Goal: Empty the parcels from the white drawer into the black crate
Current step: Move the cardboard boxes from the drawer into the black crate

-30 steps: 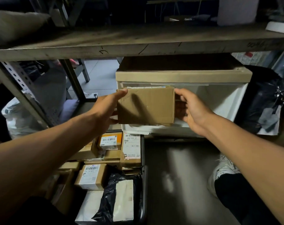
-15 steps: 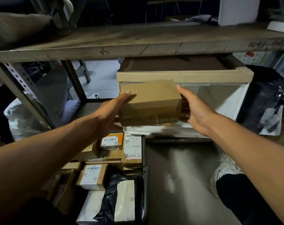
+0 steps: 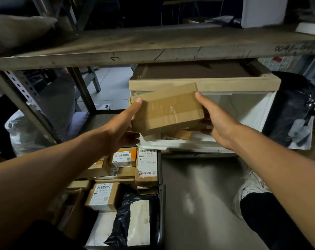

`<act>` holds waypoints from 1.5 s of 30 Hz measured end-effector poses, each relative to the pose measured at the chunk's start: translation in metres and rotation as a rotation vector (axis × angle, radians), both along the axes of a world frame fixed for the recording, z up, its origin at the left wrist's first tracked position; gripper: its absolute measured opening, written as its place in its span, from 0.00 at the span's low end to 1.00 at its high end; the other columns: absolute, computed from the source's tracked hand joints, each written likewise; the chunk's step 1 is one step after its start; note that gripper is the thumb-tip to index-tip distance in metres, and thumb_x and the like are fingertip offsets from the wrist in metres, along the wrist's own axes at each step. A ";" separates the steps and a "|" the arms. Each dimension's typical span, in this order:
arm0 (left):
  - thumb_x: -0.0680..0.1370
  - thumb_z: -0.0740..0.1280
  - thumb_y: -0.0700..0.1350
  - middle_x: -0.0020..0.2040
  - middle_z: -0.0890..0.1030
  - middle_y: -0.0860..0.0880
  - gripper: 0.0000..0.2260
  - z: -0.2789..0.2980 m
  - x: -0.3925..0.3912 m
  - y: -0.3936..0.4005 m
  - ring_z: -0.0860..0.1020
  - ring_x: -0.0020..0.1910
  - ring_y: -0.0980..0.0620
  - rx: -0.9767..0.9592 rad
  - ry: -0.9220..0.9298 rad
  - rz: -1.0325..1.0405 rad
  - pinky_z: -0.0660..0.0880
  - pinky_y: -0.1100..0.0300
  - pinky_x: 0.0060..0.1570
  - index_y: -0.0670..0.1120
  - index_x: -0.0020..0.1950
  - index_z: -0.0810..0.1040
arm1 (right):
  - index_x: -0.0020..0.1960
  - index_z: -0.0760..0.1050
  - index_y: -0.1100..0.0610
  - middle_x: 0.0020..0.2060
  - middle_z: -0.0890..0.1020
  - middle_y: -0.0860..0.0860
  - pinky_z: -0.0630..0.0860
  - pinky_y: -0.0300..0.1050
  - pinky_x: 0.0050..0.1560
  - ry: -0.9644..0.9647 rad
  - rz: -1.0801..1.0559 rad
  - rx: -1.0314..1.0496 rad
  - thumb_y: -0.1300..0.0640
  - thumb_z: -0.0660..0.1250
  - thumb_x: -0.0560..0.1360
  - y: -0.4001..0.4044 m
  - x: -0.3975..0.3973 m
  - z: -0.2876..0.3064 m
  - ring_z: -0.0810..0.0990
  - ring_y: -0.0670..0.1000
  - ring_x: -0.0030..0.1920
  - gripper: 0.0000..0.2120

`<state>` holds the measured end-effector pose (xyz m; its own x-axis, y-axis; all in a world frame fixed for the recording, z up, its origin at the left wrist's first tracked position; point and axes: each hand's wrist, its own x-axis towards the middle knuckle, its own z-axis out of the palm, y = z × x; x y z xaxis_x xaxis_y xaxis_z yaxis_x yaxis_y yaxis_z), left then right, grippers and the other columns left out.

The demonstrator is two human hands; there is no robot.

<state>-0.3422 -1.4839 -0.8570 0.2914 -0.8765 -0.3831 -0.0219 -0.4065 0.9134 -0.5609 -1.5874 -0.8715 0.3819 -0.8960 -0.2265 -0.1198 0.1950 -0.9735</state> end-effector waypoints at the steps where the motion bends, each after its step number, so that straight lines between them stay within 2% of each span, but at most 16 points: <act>1: 0.78 0.58 0.67 0.55 0.77 0.44 0.20 0.001 0.000 0.000 0.77 0.54 0.46 0.013 -0.005 -0.002 0.74 0.50 0.58 0.52 0.54 0.73 | 0.57 0.80 0.45 0.52 0.85 0.48 0.71 0.53 0.68 -0.009 -0.003 0.013 0.32 0.65 0.75 0.001 0.000 0.001 0.81 0.50 0.58 0.20; 5: 0.72 0.60 0.71 0.65 0.73 0.43 0.37 -0.002 0.002 -0.001 0.72 0.67 0.39 0.053 0.019 -0.050 0.69 0.38 0.67 0.51 0.74 0.65 | 0.56 0.79 0.47 0.51 0.85 0.51 0.76 0.51 0.62 -0.070 -0.019 0.075 0.34 0.65 0.75 0.000 -0.002 0.003 0.81 0.53 0.58 0.20; 9: 0.71 0.60 0.71 0.74 0.69 0.42 0.39 -0.004 -0.003 0.000 0.67 0.72 0.35 0.037 0.056 -0.118 0.66 0.36 0.69 0.53 0.77 0.62 | 0.57 0.78 0.47 0.52 0.85 0.52 0.79 0.50 0.54 -0.053 -0.011 0.119 0.30 0.63 0.74 0.001 -0.003 0.002 0.82 0.53 0.56 0.24; 11: 0.71 0.62 0.70 0.74 0.68 0.42 0.37 -0.002 -0.006 0.000 0.69 0.71 0.35 0.002 0.083 -0.108 0.65 0.34 0.69 0.56 0.76 0.63 | 0.57 0.78 0.49 0.52 0.85 0.53 0.79 0.48 0.48 -0.008 0.004 0.149 0.27 0.61 0.73 0.002 -0.002 0.001 0.82 0.53 0.55 0.28; 14: 0.73 0.64 0.67 0.65 0.75 0.43 0.28 0.002 -0.008 -0.001 0.77 0.61 0.40 -0.051 0.091 -0.040 0.70 0.38 0.66 0.55 0.68 0.67 | 0.57 0.79 0.49 0.53 0.85 0.54 0.78 0.51 0.52 0.031 0.008 0.171 0.24 0.61 0.71 0.003 0.002 -0.002 0.82 0.55 0.56 0.32; 17: 0.77 0.62 0.66 0.55 0.78 0.45 0.16 0.004 -0.008 -0.003 0.78 0.57 0.42 -0.054 0.100 0.008 0.72 0.43 0.64 0.56 0.54 0.72 | 0.59 0.78 0.46 0.55 0.85 0.51 0.78 0.54 0.56 -0.016 -0.001 0.147 0.26 0.63 0.72 0.004 0.005 -0.001 0.82 0.54 0.57 0.28; 19: 0.77 0.61 0.66 0.55 0.79 0.43 0.15 0.004 -0.005 -0.005 0.78 0.58 0.42 -0.038 0.105 0.012 0.72 0.44 0.66 0.56 0.51 0.72 | 0.60 0.80 0.47 0.54 0.86 0.52 0.80 0.55 0.57 -0.079 -0.002 0.154 0.30 0.65 0.73 0.003 0.006 0.001 0.84 0.55 0.56 0.26; 22: 0.77 0.60 0.68 0.57 0.79 0.41 0.21 0.003 -0.002 -0.004 0.76 0.61 0.43 -0.048 0.113 0.008 0.71 0.45 0.67 0.51 0.55 0.74 | 0.61 0.80 0.51 0.54 0.86 0.56 0.82 0.53 0.51 -0.132 0.016 0.259 0.33 0.69 0.72 0.000 0.003 0.002 0.85 0.57 0.54 0.27; 24: 0.75 0.61 0.69 0.60 0.78 0.43 0.32 0.004 -0.003 -0.004 0.76 0.63 0.42 -0.111 0.125 0.050 0.72 0.46 0.65 0.46 0.67 0.71 | 0.59 0.80 0.53 0.52 0.86 0.56 0.81 0.51 0.48 -0.151 0.065 0.320 0.34 0.70 0.71 -0.001 0.002 0.001 0.84 0.56 0.53 0.27; 25: 0.73 0.63 0.70 0.65 0.76 0.42 0.38 0.005 -0.004 -0.004 0.75 0.65 0.41 -0.132 0.137 0.070 0.72 0.46 0.65 0.45 0.74 0.66 | 0.58 0.80 0.53 0.51 0.85 0.56 0.81 0.51 0.49 -0.173 0.089 0.339 0.35 0.70 0.71 0.000 0.003 0.002 0.83 0.56 0.52 0.26; 27: 0.71 0.67 0.70 0.72 0.72 0.39 0.44 0.003 -0.006 -0.005 0.74 0.67 0.39 -0.154 0.160 0.065 0.72 0.43 0.65 0.46 0.78 0.62 | 0.58 0.80 0.52 0.51 0.84 0.56 0.80 0.55 0.56 -0.186 0.132 0.339 0.36 0.71 0.68 0.002 0.007 0.002 0.82 0.56 0.53 0.26; 30: 0.76 0.62 0.67 0.62 0.80 0.39 0.29 0.004 -0.017 -0.007 0.79 0.61 0.39 -0.108 0.154 -0.015 0.77 0.41 0.57 0.50 0.70 0.71 | 0.62 0.79 0.51 0.55 0.84 0.57 0.76 0.62 0.62 -0.136 0.220 0.320 0.36 0.72 0.63 0.007 0.010 0.000 0.81 0.59 0.58 0.32; 32: 0.77 0.62 0.66 0.60 0.80 0.40 0.25 0.004 -0.021 -0.007 0.79 0.59 0.39 -0.073 0.157 -0.046 0.79 0.44 0.49 0.53 0.68 0.72 | 0.65 0.78 0.50 0.57 0.84 0.57 0.76 0.63 0.61 -0.107 0.277 0.322 0.35 0.71 0.63 0.008 0.008 -0.002 0.81 0.60 0.60 0.34; 35: 0.79 0.61 0.63 0.62 0.78 0.40 0.19 0.004 -0.021 -0.006 0.79 0.58 0.40 -0.059 0.137 -0.077 0.79 0.47 0.48 0.55 0.65 0.73 | 0.65 0.79 0.50 0.59 0.84 0.59 0.79 0.62 0.55 -0.114 0.339 0.341 0.32 0.68 0.66 0.008 0.003 0.000 0.83 0.62 0.60 0.34; 40: 0.78 0.61 0.65 0.61 0.82 0.40 0.23 -0.004 -0.021 -0.008 0.80 0.60 0.37 -0.013 0.159 -0.173 0.74 0.39 0.63 0.53 0.67 0.75 | 0.66 0.78 0.51 0.57 0.85 0.59 0.82 0.58 0.50 -0.093 0.266 0.332 0.30 0.69 0.68 0.005 0.004 -0.002 0.85 0.61 0.54 0.34; 45: 0.71 0.64 0.69 0.57 0.84 0.41 0.28 -0.002 -0.019 -0.006 0.82 0.57 0.38 0.085 0.130 -0.269 0.76 0.37 0.55 0.53 0.64 0.78 | 0.70 0.74 0.50 0.60 0.82 0.62 0.81 0.63 0.49 -0.160 0.147 0.375 0.33 0.77 0.63 0.002 0.007 -0.005 0.83 0.64 0.57 0.40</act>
